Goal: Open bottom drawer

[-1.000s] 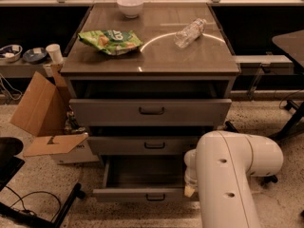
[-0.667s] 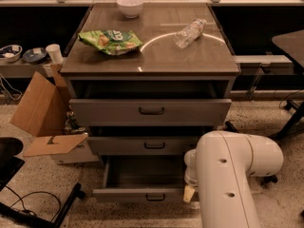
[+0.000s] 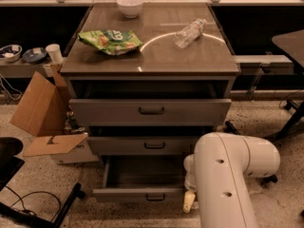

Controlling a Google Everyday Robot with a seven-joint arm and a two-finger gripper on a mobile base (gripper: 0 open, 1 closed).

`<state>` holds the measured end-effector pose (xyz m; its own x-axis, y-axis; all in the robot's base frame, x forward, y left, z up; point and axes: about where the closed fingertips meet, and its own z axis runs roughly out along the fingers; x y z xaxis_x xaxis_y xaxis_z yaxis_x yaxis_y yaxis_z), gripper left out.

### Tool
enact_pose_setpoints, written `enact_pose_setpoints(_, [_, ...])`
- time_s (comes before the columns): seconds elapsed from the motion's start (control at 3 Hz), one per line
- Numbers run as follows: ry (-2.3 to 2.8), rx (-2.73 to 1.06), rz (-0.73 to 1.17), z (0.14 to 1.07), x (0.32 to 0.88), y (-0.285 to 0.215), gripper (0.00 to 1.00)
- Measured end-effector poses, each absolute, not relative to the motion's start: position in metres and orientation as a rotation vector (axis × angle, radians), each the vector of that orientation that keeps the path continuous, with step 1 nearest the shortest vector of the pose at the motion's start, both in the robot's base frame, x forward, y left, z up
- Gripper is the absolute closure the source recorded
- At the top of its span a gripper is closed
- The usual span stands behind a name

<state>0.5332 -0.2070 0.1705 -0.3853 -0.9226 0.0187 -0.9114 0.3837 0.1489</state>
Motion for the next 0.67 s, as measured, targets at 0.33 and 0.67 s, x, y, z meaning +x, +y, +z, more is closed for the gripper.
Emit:
enact_pose_setpoints(0.33, [-2.416,1.643,-0.188,0.1429,0.4709,-0.2062,0.19])
enact_pose_setpoints(0.67, [-2.416,1.643,-0.188,0.1512,0.4722,-0.2065,0.42])
